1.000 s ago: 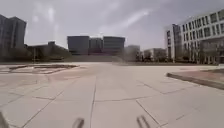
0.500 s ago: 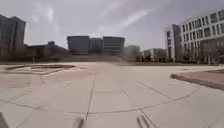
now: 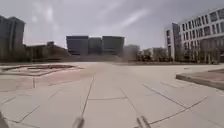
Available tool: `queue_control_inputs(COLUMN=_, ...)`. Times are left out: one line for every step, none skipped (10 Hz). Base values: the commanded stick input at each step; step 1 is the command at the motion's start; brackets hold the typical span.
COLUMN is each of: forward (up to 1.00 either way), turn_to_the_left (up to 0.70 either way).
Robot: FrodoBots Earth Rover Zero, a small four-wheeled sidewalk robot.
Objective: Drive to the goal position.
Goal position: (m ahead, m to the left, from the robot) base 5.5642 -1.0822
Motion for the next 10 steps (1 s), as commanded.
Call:
queue_control_inputs(forward=0.70, turn_to_the_left=0.00)
queue_control_inputs(forward=0.70, turn_to_the_left=0.00)
queue_control_inputs(forward=0.70, turn_to_the_left=0.00)
queue_control_inputs(forward=0.70, turn_to_the_left=0.00)
queue_control_inputs(forward=0.70, turn_to_the_left=0.00)
queue_control_inputs(forward=0.70, turn_to_the_left=0.00)
queue_control_inputs(forward=0.70, turn_to_the_left=0.00)
queue_control_inputs(forward=0.70, turn_to_the_left=0.00)
queue_control_inputs(forward=0.70, turn_to_the_left=0.00)
queue_control_inputs(forward=0.70, turn_to_the_left=0.00)
